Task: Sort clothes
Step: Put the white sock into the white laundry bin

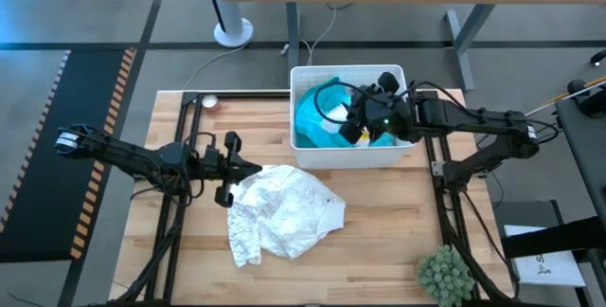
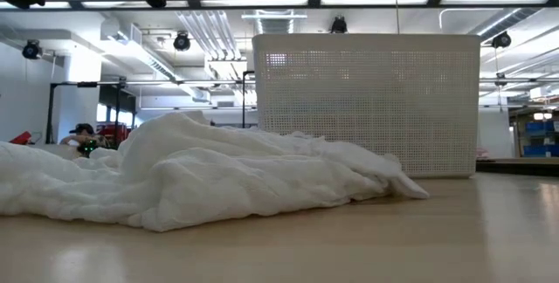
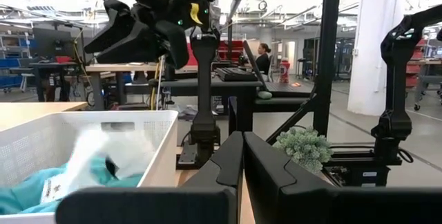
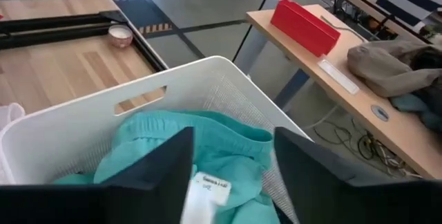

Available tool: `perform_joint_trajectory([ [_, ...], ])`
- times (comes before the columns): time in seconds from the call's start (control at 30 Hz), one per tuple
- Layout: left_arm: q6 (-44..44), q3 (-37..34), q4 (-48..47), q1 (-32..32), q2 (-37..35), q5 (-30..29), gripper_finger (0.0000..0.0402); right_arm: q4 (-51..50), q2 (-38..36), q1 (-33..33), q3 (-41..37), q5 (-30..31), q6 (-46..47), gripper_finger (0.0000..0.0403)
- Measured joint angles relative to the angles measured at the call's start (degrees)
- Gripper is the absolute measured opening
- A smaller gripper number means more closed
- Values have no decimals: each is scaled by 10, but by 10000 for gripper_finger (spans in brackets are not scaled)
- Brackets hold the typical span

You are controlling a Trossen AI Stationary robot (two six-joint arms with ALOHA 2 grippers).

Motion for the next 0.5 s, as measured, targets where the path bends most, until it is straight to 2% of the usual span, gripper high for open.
perform_joint_trajectory([
  [0.13, 0, 0, 0, 0, 0, 0, 0, -1, -5, 2, 0, -10, -1, 238],
  [0.2, 1, 0, 0, 0, 0, 0, 0, -4, -7, 7, 0, -44, 0, 254],
  [0.27, 1, 0, 0, 0, 0, 0, 0, -6, -11, 14, 0, -111, 0, 257],
  [0.33, 1, 0, 0, 0, 0, 0, 0, -7, -13, 31, 0, -161, 8, 244],
  [0.5, -1, 0, -12, 0, 0, 0, 0, 10, -13, 109, -34, -186, 9, 156],
])
